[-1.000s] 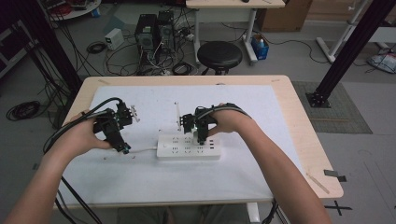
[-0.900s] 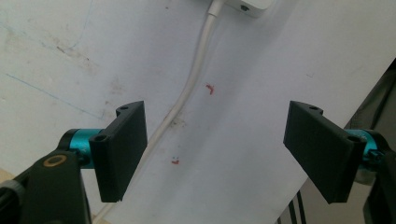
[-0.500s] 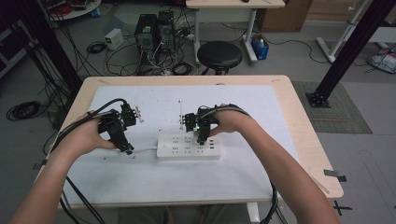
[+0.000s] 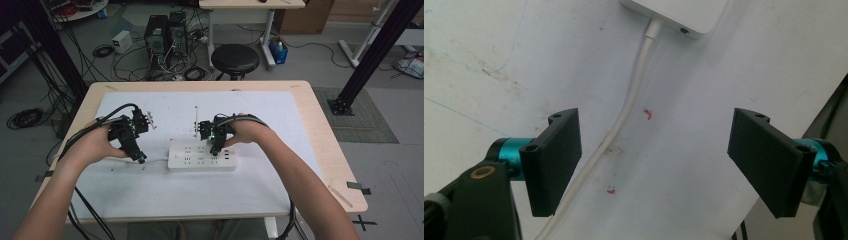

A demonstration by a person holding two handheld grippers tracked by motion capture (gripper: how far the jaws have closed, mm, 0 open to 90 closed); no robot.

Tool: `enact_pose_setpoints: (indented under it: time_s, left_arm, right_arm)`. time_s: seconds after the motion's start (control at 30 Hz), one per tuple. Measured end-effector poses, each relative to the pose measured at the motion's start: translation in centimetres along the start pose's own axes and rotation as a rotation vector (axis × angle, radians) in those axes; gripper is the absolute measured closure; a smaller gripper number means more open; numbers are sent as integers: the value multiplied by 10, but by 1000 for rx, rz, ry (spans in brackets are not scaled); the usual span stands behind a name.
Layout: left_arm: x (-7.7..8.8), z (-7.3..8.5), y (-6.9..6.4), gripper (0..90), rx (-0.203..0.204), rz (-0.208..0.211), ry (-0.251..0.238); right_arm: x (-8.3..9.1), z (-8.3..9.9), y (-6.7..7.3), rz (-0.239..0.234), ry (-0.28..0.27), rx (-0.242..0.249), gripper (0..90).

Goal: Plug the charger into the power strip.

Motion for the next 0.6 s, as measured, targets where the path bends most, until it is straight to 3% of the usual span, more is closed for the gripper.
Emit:
enact_pose_setpoints:
  time_s: [0.03,0.07,0.1,0.13,0.17,0.2,0.23,0.27,0.3,0.33,0.43,0.47,0.5,0.57,0.6]
  left_arm:
    - [1,0,3,215,-1,-9,0]
    - [2,0,5,207,13,-2,-17]
    - [2,0,5,207,13,-2,-17]
    - [1,0,6,207,21,-4,-24]
    - [2,0,9,207,18,-14,-13]
    - [1,-1,10,206,39,-22,-23]
    - [1,-2,13,186,49,-29,-25]
    - [1,-5,16,186,59,-28,-38]
    - [1,-5,16,186,59,-28,-38]
    - [1,-6,16,186,63,-27,-44]
    - [0,-9,22,180,71,-54,-37]
    - [0,-11,24,180,75,-60,-37]
    - [0,-11,24,180,75,-60,-37]
    - [-3,-13,26,180,85,-62,-34]
    - [-4,-14,26,180,80,-63,-26]
  right_arm:
    - [3,1,2,-23,-23,-25,438]
    - [18,4,-3,-8,-98,-141,310]
    - [18,4,-3,-8,-98,-141,310]
    - [37,15,-1,-43,-156,-261,248]
    - [37,15,-1,-43,-156,-261,248]
    - [47,22,-2,-13,-173,-288,216]
    - [64,39,1,1,-201,-371,215]
    - [72,49,3,21,-204,-417,205]
    - [72,49,3,21,-204,-417,205]
    - [81,69,5,50,-191,-503,187]
    - [90,109,13,100,-109,-645,187]
    - [92,121,14,125,-72,-682,187]
    - [92,121,14,125,-72,-682,187]
    - [95,150,22,169,3,-764,187]
    - [96,157,24,180,19,-781,187]
Point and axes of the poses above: each handheld gripper's, and its own axes: x roughly backward along the jaws, z roughly out of its underside, y roughly to its left, the point moved 10 cm from there along -x, roughly forward along the jaws, and after that the axes turned 10 degrees about x, right-handed, at the moved point
